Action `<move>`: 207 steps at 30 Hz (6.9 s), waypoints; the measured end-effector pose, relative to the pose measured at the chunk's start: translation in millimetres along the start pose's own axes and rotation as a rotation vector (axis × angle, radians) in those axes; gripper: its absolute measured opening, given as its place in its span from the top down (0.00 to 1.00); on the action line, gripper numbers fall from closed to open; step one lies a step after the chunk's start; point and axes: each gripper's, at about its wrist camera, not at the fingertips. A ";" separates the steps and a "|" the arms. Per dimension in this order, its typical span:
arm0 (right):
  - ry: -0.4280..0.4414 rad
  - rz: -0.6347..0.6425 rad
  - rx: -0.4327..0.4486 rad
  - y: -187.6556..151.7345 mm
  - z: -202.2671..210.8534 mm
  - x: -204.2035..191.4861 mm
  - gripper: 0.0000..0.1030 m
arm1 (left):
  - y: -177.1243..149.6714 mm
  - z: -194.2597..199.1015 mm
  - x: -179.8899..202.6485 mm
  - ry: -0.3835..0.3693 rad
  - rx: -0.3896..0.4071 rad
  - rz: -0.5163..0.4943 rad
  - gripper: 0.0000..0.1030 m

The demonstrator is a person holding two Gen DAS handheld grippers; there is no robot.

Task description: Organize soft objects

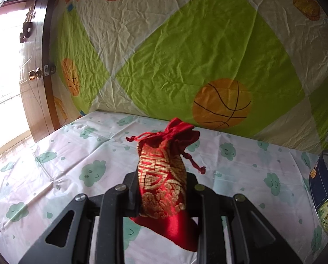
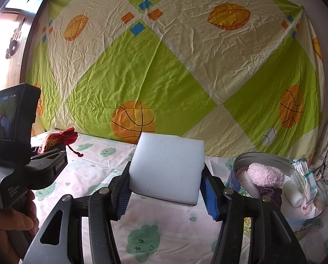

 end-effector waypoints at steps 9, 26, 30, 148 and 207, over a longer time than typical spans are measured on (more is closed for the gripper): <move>-0.013 0.008 0.012 -1.2 10.0 12.2 0.43 | -3.7 14.1 5.7 -0.017 0.008 0.004 0.77; -0.058 0.024 0.049 -2.4 31.4 38.9 0.43 | -12.5 39.4 33.6 -0.075 0.006 0.000 0.77; -0.068 0.024 0.051 -3.1 34.9 46.2 0.43 | -14.7 43.2 40.2 -0.087 -0.001 0.002 0.77; -0.419 0.049 -0.093 -21.7 -31.9 277.4 0.43 | -9.6 74.4 325.5 -0.490 -0.065 -0.141 0.77; -0.396 -0.239 0.089 -14.1 36.8 297.0 0.15 | -29.4 116.7 248.1 -0.320 0.134 -0.233 0.00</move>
Point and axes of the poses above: each gripper's, at about its wrist camera, not at the fingertips, and z roughly against the way its jaws point, x to its right, y to its top, and after that the axes turned 9 degrees about x, right-handed
